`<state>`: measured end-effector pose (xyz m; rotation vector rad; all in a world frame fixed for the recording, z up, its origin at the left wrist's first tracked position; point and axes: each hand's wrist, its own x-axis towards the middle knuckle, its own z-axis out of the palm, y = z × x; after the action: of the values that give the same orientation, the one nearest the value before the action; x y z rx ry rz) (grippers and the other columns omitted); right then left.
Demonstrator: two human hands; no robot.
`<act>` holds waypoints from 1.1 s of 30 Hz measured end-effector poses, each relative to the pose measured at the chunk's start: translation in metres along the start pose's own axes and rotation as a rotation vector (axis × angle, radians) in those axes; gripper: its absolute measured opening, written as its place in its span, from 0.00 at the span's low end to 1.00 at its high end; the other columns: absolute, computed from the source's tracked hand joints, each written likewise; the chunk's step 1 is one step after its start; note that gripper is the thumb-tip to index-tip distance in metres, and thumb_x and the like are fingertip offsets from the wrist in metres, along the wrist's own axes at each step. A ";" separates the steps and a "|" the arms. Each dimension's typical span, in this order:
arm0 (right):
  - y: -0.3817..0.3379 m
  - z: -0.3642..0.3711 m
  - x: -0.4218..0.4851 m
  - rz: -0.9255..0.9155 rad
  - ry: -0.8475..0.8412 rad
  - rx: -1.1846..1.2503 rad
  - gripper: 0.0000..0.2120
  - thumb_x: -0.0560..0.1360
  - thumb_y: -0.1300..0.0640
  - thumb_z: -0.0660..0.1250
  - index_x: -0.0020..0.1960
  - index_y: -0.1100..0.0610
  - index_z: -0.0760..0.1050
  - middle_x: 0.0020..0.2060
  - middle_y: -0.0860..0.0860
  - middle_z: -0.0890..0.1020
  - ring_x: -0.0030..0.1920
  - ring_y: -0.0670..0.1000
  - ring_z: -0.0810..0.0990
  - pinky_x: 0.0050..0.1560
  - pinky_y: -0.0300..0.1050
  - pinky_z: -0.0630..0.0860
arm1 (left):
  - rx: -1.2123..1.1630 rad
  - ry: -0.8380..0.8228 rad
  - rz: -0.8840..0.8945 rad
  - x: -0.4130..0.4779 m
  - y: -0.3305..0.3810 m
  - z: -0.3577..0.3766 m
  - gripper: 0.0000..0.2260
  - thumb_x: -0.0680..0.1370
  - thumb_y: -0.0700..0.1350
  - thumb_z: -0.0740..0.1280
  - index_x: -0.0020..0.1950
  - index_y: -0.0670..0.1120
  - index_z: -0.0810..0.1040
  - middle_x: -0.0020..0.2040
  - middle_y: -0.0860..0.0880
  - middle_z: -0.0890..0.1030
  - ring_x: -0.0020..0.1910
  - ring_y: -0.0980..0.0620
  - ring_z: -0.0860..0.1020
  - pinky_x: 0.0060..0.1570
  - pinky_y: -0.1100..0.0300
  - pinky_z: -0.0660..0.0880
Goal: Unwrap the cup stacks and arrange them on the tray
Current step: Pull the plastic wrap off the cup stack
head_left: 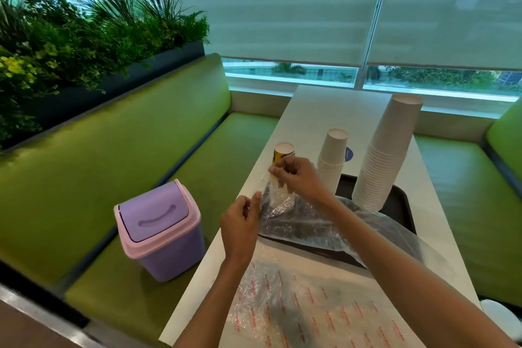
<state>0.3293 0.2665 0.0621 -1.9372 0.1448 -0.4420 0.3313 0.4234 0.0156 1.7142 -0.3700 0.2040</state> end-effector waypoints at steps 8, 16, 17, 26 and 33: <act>-0.001 -0.001 -0.003 0.056 -0.067 0.135 0.02 0.75 0.62 0.70 0.44 0.57 0.79 0.28 0.50 0.80 0.23 0.43 0.74 0.24 0.31 0.69 | 0.160 -0.032 0.034 0.004 -0.008 -0.004 0.08 0.81 0.44 0.60 0.47 0.45 0.77 0.35 0.51 0.77 0.34 0.56 0.74 0.33 0.67 0.68; -0.003 0.005 -0.007 0.043 -0.143 0.101 0.10 0.73 0.64 0.72 0.54 0.61 0.77 0.30 0.52 0.81 0.24 0.43 0.76 0.27 0.34 0.71 | 0.336 -0.076 0.066 0.031 0.012 0.010 0.10 0.82 0.46 0.59 0.49 0.41 0.76 0.40 0.47 0.78 0.35 0.51 0.72 0.32 0.59 0.64; -0.002 0.003 -0.007 0.049 -0.159 0.096 0.10 0.72 0.63 0.72 0.53 0.59 0.77 0.32 0.52 0.82 0.26 0.44 0.77 0.29 0.35 0.73 | 0.329 -0.077 0.054 0.032 0.009 0.010 0.09 0.82 0.45 0.59 0.49 0.41 0.75 0.38 0.47 0.77 0.34 0.51 0.71 0.31 0.59 0.63; 0.020 -0.029 -0.018 0.166 -0.200 0.074 0.09 0.75 0.64 0.68 0.51 0.70 0.78 0.38 0.57 0.81 0.36 0.49 0.80 0.42 0.36 0.79 | 0.263 -0.064 0.026 0.028 0.007 0.011 0.11 0.82 0.48 0.58 0.48 0.42 0.75 0.35 0.51 0.75 0.29 0.59 0.68 0.26 0.67 0.62; 0.022 -0.057 -0.035 0.305 -0.227 -0.456 0.29 0.79 0.38 0.53 0.48 0.62 0.80 0.39 0.54 0.82 0.39 0.50 0.79 0.46 0.41 0.76 | 0.192 0.026 0.086 0.029 0.006 0.014 0.10 0.82 0.45 0.58 0.47 0.42 0.75 0.32 0.53 0.71 0.29 0.58 0.66 0.28 0.63 0.61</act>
<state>0.2781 0.2190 0.0526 -2.3445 0.4148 0.0223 0.3552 0.4055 0.0288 1.8836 -0.4163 0.3335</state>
